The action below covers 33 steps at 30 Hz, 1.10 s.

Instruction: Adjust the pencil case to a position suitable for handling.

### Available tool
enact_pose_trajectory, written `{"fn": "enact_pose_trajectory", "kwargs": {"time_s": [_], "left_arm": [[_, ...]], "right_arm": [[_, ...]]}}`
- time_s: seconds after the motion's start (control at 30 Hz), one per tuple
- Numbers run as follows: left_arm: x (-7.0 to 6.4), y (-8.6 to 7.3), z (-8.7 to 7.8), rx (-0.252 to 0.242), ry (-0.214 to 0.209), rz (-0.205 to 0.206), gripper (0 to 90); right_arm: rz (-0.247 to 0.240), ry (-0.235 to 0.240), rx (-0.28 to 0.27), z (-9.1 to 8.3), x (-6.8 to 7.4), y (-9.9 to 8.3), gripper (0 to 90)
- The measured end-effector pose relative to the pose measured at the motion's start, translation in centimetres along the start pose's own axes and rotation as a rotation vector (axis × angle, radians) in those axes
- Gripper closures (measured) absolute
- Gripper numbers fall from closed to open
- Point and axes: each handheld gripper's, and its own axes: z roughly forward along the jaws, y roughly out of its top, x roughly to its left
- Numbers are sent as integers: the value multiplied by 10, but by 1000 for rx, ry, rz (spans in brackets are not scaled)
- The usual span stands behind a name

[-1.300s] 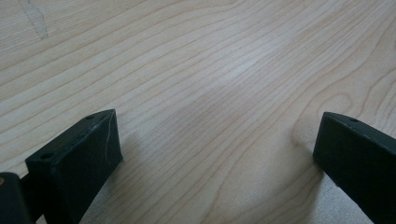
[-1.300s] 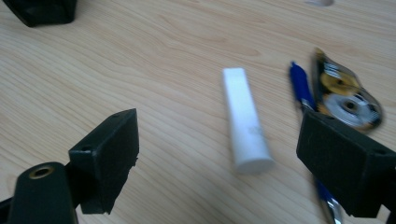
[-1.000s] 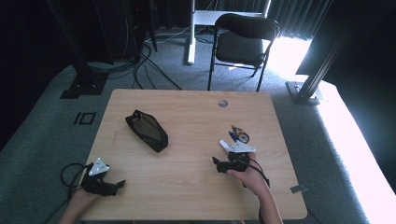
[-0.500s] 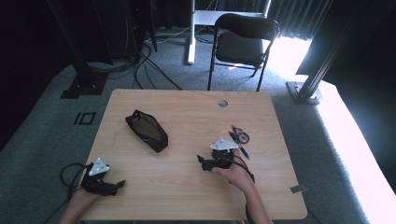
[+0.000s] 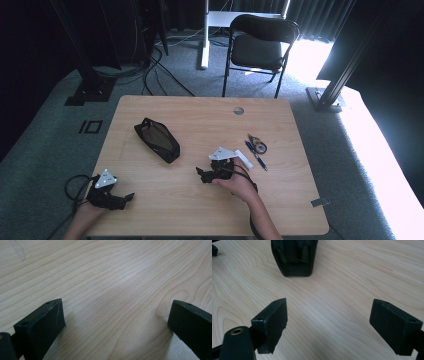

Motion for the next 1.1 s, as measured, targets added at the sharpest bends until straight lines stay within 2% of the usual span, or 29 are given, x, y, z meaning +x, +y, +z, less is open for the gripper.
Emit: {"fn": "enact_pose_trajectory", "kwargs": {"time_s": [0.37,0.5,0.83,1.0,1.1], "left_arm": [[0,0,0,0,0,1,11],[0,0,0,0,0,0,11],[0,0,0,0,0,0,11],[0,0,0,0,0,0,11],[0,0,0,0,0,0,11]], "right_arm": [[-38,39,18,20,18,9,149],[-52,56,7,31,28,18,149],[-43,78,-20,49,41,31,151],[-63,83,-26,53,45,37,218],[-95,62,-28,55,45,41,362]]}}
